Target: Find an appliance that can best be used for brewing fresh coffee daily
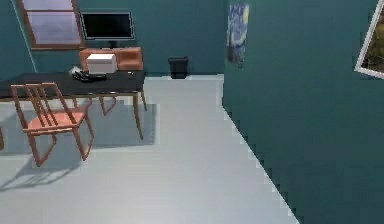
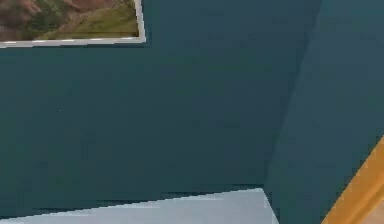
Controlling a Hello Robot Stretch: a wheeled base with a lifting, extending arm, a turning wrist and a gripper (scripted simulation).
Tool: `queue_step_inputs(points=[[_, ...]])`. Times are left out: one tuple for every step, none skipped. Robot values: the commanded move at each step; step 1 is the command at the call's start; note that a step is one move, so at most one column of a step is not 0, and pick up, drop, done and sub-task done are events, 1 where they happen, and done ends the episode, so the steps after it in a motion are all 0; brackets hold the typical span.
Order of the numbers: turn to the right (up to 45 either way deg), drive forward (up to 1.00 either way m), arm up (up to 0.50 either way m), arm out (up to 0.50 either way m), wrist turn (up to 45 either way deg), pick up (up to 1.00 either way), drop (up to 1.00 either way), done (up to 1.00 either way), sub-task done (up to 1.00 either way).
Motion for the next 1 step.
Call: queue_step_inputs(points=[[0.0, 1.00, 0.00, 0.00, 0.0, 0.00, 0.00, 0.00, 0.00]])
